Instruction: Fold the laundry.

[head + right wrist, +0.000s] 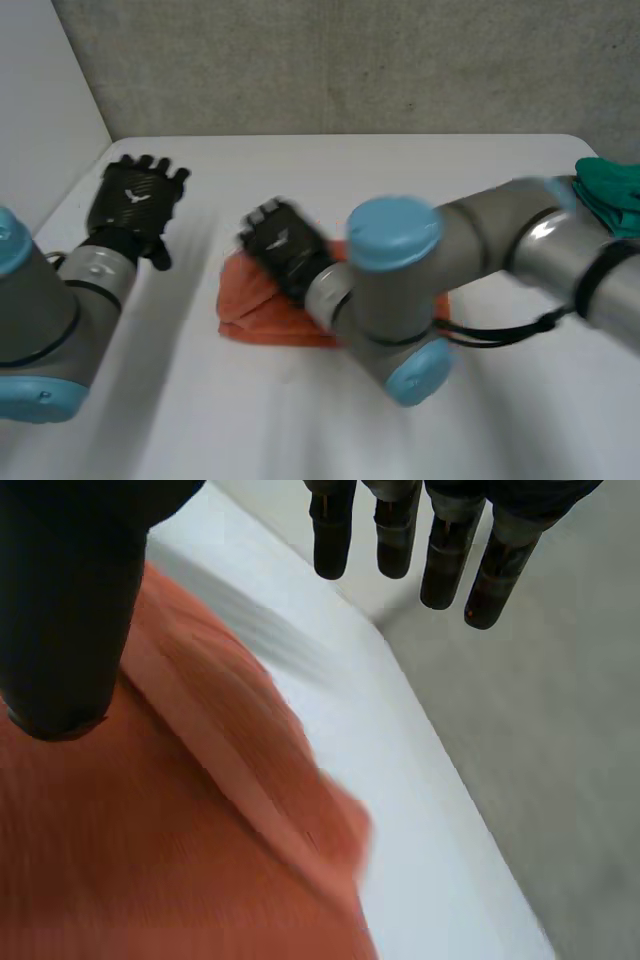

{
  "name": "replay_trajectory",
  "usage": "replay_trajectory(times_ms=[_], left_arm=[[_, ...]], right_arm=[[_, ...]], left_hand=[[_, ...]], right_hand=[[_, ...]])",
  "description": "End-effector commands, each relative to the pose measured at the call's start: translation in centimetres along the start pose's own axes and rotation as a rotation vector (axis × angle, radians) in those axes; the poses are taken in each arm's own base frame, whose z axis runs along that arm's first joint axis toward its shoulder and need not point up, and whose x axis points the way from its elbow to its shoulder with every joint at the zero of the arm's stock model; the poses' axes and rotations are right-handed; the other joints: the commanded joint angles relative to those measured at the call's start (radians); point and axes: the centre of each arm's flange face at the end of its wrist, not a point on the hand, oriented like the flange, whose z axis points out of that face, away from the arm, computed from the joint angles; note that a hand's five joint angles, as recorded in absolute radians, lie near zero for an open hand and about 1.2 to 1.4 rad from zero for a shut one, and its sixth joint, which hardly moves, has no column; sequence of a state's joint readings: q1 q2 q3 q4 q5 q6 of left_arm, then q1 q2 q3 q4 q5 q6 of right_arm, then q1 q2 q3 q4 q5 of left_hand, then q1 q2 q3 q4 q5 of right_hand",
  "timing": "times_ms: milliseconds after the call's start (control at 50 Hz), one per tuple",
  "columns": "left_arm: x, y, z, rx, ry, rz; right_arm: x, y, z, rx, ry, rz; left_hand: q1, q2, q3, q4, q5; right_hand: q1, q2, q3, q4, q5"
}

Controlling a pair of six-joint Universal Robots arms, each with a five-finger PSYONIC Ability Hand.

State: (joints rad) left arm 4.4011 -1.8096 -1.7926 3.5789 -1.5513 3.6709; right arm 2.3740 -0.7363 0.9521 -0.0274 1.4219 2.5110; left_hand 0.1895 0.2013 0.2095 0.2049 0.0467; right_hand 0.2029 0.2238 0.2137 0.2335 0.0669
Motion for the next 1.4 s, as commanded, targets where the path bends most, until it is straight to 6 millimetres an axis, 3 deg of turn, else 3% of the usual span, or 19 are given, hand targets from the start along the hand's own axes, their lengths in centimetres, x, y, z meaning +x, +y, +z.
replay_trajectory(times_ms=[20, 100, 180, 220, 340, 500, 560, 640, 720, 780, 860, 960, 1060, 1300, 1320, 1340, 1400], left_arm=[[3.7, -2.5, -0.6, 0.085, 0.1, -0.001], [7.0, -3.1, -1.0, 0.111, 0.189, 0.003], [9.3, -2.3, -0.5, 0.096, 0.246, 0.01], [10.0, -2.0, -0.1, 0.093, 0.262, 0.012], [11.4, -0.7, 1.0, 0.068, 0.306, 0.008], [12.3, 1.3, 3.4, 0.015, 0.304, 0.0], [12.2, 2.2, 4.3, -0.003, 0.286, 0.002], [8.9, 4.3, 7.5, -0.076, 0.111, 0.009], [6.3, 5.6, 8.8, -0.145, -0.036, 0.036], [6.0, 5.8, 8.5, -0.168, -0.059, 0.048], [7.2, 5.9, 7.3, -0.175, -0.009, 0.054], [8.3, 2.9, 5.2, -0.101, 0.071, 0.044], [8.9, 1.8, 3.8, -0.081, 0.106, 0.044], [7.7, 0.4, 2.5, -0.058, 0.094, 0.04], [7.6, 0.4, 2.4, -0.059, 0.092, 0.039], [7.5, 0.3, 2.4, -0.058, 0.09, 0.039], [7.3, 0.1, 2.1, -0.056, 0.088, 0.038]], right_arm=[[6.7, 3.6, -5.6, -0.214, 0.143, 0.309], [5.7, 8.0, -8.0, -0.357, 0.143, 0.357], [5.7, 10.8, -9.0, -0.391, 0.173, 0.367], [5.7, 11.4, -9.1, -0.394, 0.18, 0.362], [5.2, 11.9, -9.4, -0.391, 0.177, 0.343], [4.5, 11.9, -9.4, -0.371, 0.146, 0.348], [4.2, 11.8, -9.4, -0.363, 0.145, 0.341], [4.2, 11.9, -9.4, -0.363, 0.15, 0.338], [4.2, 12.0, -9.4, -0.363, 0.153, 0.338], [4.2, 12.0, -9.4, -0.36, 0.157, 0.335], [4.4, 11.9, -9.2, -0.346, 0.171, 0.325], [4.7, 12.0, -9.2, -0.35, 0.194, 0.316], [4.9, 12.5, -9.5, -0.383, 0.209, 0.284], [5.7, 13.4, -11.1, -0.432, 0.236, 0.268], [5.8, 13.4, -11.2, -0.433, 0.237, 0.27], [5.9, 13.4, -11.5, -0.434, 0.243, 0.27], [6.3, 13.1, -11.9, -0.432, 0.256, 0.261]], left_hand=[[-0.015, -0.027, -0.035, -0.03, -0.047], [-0.015, -0.027, -0.035, -0.03, -0.047], [-0.015, -0.027, -0.035, -0.03, -0.047], [-0.015, -0.027, -0.035, -0.03, -0.047], [-0.015, -0.027, -0.035, -0.03, -0.047], [-0.014, -0.026, -0.034, -0.03, -0.046], [-0.011, -0.023, -0.031, -0.027, -0.043], [0.021, 0.009, 0.001, 0.006, -0.011], [0.018, 0.006, -0.002, 0.003, -0.014], [0.006, -0.005, -0.014, -0.009, -0.025], [0.001, -0.011, -0.019, -0.015, -0.031], [-0.002, -0.014, -0.022, -0.018, -0.034], [-0.002, -0.014, -0.022, -0.018, -0.034], [-0.002, -0.014, -0.022, -0.018, -0.034], [-0.002, -0.014, -0.022, -0.018, -0.034], [-0.005, -0.017, -0.025, -0.021, -0.037], [-0.005, -0.017, -0.025, -0.021, -0.037]], right_hand=[[-0.028, -0.049, -0.039, -0.059, -0.067], [-0.028, -0.049, -0.039, -0.059, -0.067], [-0.028, -0.049, -0.039, -0.059, -0.067], [-0.028, -0.049, -0.039, -0.059, -0.067], [0.307, 0.287, 0.297, 0.277, 0.269], [0.469, 0.448, 0.458, 0.439, 0.431], [0.507, 0.486, 0.496, 0.477, 0.469], [0.513, 0.492, 0.502, 0.483, 0.475], [0.589, 0.568, 0.578, 0.559, 0.551], [0.648, 0.627, 0.637, 0.618, 0.61], [0.748, 0.727, 0.737, 0.717, 0.709], [0.865, 0.844, 0.855, 0.835, 0.827], [0.895, 0.874, 0.884, 0.864, 0.856], [0.898, 0.877, 0.887, 0.867, 0.859], [0.93, 0.909, 0.919, 0.899, 0.891], [1.191, 1.17, 1.18, 1.16, 1.152], [1.193, 1.172, 1.183, 1.163, 1.155]])
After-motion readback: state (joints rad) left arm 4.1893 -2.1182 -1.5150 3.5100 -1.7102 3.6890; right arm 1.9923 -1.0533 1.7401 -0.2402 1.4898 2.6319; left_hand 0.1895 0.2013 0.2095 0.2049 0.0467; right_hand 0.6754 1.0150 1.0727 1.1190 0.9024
